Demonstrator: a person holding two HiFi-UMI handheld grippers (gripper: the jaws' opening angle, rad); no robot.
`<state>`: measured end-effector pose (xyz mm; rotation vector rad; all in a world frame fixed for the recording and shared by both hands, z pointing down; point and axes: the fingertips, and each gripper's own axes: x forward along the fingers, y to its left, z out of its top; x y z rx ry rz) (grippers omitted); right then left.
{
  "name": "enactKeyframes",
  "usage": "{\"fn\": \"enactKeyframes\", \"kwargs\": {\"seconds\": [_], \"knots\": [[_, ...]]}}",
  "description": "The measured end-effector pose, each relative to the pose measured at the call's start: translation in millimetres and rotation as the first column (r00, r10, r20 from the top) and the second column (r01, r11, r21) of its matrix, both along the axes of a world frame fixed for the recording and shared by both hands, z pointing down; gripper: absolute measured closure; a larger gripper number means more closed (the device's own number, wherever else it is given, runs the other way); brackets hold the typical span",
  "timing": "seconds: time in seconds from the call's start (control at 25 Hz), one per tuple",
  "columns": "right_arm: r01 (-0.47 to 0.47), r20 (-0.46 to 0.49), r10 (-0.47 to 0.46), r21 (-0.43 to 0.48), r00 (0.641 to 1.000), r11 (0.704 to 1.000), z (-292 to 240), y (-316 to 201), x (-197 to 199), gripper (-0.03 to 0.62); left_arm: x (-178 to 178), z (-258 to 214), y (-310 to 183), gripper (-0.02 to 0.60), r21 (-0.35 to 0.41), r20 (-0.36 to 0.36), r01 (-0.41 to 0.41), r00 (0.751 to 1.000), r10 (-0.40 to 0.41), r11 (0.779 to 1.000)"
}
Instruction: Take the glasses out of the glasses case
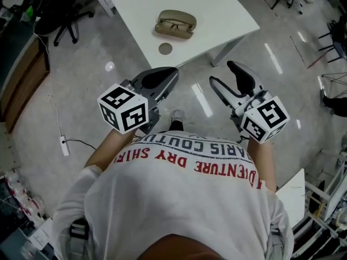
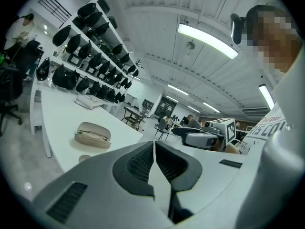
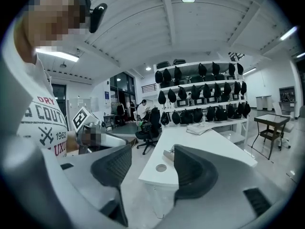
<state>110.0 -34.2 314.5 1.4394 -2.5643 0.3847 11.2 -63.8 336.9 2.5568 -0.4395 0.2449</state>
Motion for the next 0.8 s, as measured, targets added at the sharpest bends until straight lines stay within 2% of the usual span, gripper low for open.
{"fn": "enactKeyframes", "kwargs": {"seconds": [0.24, 0.56, 0.8], "knots": [[0.023, 0.001, -0.023, -0.002, 1.0, 1.0, 7, -45, 9, 0.332, 4, 13, -49, 0.546, -0.014, 0.029, 0.031, 0.999, -0.031, 0.999], [0.05, -0.013, -0.05, 0.01, 0.999, 0.999, 3, -93, 18, 0.332, 14, 20, -89, 0.546, -0.034, 0.046, 0.056, 0.997, -0.054, 0.998], [0.117, -0.007, -0.117, -0.006, 0.993, 0.993, 10, -128, 29, 0.332, 29, 20, -121, 0.546, -0.038, 0.042, 0.13, 0.991, -0.128, 0.991]]}}
